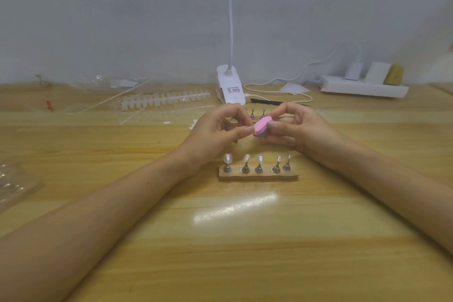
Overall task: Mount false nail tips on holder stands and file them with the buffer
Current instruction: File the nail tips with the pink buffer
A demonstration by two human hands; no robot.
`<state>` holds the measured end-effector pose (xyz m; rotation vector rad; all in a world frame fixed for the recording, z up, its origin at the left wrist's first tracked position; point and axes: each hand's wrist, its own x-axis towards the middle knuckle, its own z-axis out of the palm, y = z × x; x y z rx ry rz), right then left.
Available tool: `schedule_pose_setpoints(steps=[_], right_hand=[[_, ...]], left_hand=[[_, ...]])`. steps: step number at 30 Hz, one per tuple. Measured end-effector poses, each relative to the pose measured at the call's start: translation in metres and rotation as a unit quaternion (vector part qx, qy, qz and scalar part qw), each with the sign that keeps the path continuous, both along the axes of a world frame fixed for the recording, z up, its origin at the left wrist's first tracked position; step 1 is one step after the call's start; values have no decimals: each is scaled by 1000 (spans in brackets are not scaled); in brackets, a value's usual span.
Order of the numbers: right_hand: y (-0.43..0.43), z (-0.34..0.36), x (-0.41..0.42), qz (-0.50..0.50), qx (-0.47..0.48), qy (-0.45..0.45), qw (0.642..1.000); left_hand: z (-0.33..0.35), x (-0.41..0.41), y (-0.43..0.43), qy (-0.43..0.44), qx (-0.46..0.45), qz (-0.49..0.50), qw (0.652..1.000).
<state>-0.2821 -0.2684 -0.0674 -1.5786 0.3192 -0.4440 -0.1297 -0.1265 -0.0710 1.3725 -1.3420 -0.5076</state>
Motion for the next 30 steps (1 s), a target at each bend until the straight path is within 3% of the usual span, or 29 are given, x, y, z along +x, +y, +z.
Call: schedule_pose_setpoints(steps=[3,7,10,13,17,20,24,28,30], right_hand=[[3,0,1,52,-45,42,997],[-1,-1,1,4,1,2,1000],[1,-1,1,49,-34,45,997],[-1,-1,1,6,-5,5,1000],[0,-1,1,49,-26,28,998],[-2,-1,0,8,8,-12,1000],[1,-1,1,52,-43,43,997],[-1,0,-1,13,-2,-6,1000],[0,0,-1,30,-21,18,999]], left_hand=[[0,0,1,-2,-2,1,1000],[1,0,1,-2,1,0,1000],[0,0,1,-11,0,1,1000],[0,0,1,-1,2,0,1000],[0,0,1,-6,0,-2,1000],[0,0,1,11,0,0,1000],[0,0,0,-7,-3,3,1000],[0,1,1,12,-2,0,1000],[0,1,1,8,-2,1,1000]])
